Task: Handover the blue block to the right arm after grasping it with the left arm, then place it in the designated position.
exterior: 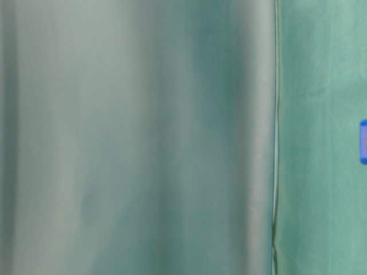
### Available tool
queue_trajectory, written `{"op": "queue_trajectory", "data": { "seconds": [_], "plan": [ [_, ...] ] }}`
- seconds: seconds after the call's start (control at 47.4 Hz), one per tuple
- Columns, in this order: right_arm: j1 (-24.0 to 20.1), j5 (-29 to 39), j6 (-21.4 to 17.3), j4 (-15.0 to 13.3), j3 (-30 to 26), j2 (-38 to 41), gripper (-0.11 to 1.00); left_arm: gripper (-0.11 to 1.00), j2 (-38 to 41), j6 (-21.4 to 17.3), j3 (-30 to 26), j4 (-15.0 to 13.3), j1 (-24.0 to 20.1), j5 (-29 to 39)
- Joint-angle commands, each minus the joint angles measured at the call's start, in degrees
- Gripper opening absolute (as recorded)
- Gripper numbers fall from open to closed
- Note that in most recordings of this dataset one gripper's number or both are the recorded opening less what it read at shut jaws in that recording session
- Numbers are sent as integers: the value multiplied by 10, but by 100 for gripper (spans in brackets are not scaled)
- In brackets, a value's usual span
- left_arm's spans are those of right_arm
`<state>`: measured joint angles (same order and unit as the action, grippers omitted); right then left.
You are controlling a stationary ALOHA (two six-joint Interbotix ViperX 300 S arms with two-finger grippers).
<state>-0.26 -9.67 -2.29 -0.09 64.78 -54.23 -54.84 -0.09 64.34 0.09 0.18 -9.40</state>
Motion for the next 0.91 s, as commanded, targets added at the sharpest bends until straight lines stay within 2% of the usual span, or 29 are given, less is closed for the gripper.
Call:
{"op": "queue_trajectory", "data": {
  "seconds": [0.0,0.063,0.126,0.211,0.506,0.675,0.885],
  "plan": [
    [-2,-2,-4,2,-15,4,46,66,4,1,-16,-2,1,-4],
    [-2,0,-4,2,-15,4,66,83,4,1,-17,-2,1,-4],
    [-2,4,-4,1,-15,4,83,95,4,1,-16,-2,1,-3],
    [-2,4,-5,2,-17,4,97,100,4,2,-16,-2,1,-2],
    [-2,5,-5,1,-19,4,99,100,5,4,-17,-2,1,-6],
    [-2,3,-5,0,-19,4,99,100,11,4,-18,-2,1,-34],
    [-2,2,-5,-1,-19,7,99,100,103,4,-42,-2,1,-81]
  ]
}}
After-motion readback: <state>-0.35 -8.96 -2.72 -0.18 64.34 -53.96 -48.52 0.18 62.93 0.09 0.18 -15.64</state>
